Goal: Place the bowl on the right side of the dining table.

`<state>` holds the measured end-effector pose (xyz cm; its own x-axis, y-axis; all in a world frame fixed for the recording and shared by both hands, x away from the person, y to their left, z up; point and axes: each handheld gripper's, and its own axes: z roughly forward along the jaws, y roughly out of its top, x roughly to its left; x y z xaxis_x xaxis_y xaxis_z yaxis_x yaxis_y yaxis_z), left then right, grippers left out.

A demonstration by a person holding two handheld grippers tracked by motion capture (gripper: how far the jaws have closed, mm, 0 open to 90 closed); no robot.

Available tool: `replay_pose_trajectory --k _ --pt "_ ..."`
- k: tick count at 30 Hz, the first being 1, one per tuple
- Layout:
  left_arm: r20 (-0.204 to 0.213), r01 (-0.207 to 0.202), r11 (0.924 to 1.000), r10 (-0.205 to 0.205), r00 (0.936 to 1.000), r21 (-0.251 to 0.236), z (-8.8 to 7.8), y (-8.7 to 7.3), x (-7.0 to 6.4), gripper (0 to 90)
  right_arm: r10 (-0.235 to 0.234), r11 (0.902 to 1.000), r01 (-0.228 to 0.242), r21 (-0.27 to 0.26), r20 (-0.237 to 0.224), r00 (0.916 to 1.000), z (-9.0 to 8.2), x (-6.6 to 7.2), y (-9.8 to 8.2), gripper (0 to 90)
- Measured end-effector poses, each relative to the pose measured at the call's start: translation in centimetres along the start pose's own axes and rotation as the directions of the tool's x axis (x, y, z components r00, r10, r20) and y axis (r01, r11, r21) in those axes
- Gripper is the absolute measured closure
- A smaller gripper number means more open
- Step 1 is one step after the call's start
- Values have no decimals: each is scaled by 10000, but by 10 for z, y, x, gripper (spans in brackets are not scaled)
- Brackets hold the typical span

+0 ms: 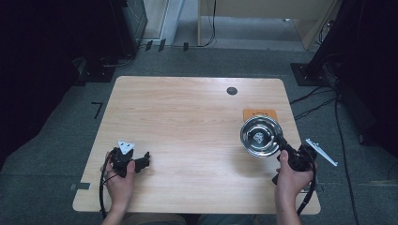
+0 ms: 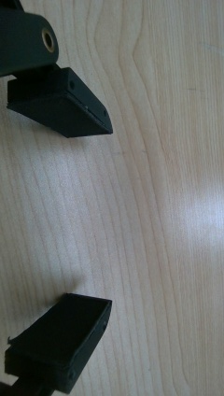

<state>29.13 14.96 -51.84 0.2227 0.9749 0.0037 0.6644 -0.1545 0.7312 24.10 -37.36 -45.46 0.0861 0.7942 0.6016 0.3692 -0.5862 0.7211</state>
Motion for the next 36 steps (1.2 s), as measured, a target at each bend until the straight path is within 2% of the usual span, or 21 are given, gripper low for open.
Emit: replay_pose_trajectory --k 7,20,28,36 --pt "-2 -4 10000 4 10000 2 0 0 0 133 273 9996 -274 68 203 9994 12 -2 8 851" --pt "-4 -7 10000 7 10000 -8 0 0 0 134 750 9972 -754 10 802 9940 30 -15 24 852" --pt "0 -19 10000 19 10000 -9 0 0 0 135 1222 9924 -1233 6 1254 9845 45 -25 28 852" --pt "26 -65 10000 65 10000 1 0 0 0 136 1629 9856 -1684 162 1791 9702 64 -34 27 852"
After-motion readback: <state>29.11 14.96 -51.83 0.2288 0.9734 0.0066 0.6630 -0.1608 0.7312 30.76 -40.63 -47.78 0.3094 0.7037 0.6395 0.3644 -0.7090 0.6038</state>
